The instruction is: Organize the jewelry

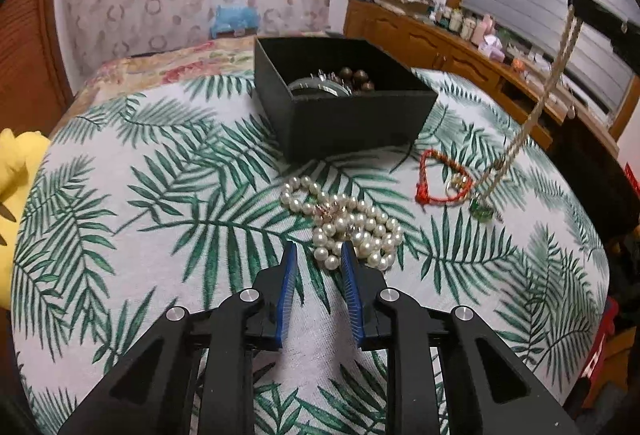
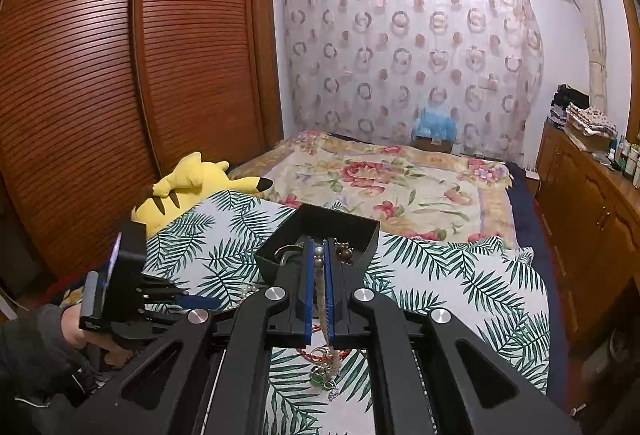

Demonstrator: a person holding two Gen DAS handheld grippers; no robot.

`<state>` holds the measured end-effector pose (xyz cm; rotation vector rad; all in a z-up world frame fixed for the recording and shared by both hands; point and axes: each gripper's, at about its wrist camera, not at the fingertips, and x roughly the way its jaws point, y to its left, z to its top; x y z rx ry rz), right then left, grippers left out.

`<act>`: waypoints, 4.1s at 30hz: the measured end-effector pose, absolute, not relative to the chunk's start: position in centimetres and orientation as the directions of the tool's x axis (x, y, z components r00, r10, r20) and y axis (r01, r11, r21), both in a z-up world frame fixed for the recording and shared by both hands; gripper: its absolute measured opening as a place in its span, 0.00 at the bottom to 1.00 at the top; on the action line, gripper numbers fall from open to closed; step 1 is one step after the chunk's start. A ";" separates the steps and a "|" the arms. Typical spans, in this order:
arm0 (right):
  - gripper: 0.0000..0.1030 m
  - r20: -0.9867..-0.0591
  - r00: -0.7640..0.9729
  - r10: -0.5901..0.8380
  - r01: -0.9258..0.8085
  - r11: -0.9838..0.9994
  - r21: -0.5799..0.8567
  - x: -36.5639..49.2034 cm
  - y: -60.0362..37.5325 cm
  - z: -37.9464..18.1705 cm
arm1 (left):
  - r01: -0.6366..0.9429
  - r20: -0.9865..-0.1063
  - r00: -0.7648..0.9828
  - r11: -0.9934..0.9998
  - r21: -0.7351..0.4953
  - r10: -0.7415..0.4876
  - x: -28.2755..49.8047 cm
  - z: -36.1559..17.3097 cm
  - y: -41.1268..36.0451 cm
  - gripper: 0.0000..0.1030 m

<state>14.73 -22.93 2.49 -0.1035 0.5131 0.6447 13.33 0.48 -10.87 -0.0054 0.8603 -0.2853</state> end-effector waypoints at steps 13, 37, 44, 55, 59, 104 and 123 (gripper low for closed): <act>0.05 -0.508 0.667 0.546 -0.600 0.797 0.069 14.6 -22.8 1.3 | 0.276 -0.724 0.634 0.954 -0.118 -0.273 14.4 -10.4 -0.1 0.00; 0.05 -0.528 0.656 0.539 -0.594 0.800 0.079 14.9 -23.2 0.2 | 0.287 -0.759 0.620 0.958 -0.015 -0.198 16.5 -10.4 -0.9 0.38; 0.05 -0.535 0.648 0.542 -0.598 0.797 0.083 14.9 -23.1 -0.4 | 0.310 -0.738 0.598 0.939 -0.146 -0.312 17.3 -10.7 -0.3 0.21; 0.05 -0.545 0.642 0.539 -0.598 0.797 0.085 14.8 -23.2 -1.1 | 0.300 -0.722 0.620 0.943 -0.142 -0.306 16.8 -10.6 -1.4 0.09; 0.05 -0.542 0.644 0.540 -0.597 0.798 0.085 14.8 -23.2 -1.0 | 0.313 -0.701 0.639 0.939 -0.141 -0.318 15.5 -9.1 -1.7 0.06; 0.05 -0.400 0.692 0.601 -0.640 0.767 0.044 16.1 -22.4 8.0 | 0.369 -0.393 0.849 0.929 -0.036 -0.353 12.5 10.4 -3.0 0.06; 0.05 -0.403 0.664 0.630 -0.670 0.740 0.055 23.7 -20.1 10.5 | 0.348 -0.420 0.842 0.936 -0.059 -0.339 20.2 11.2 -1.4 0.06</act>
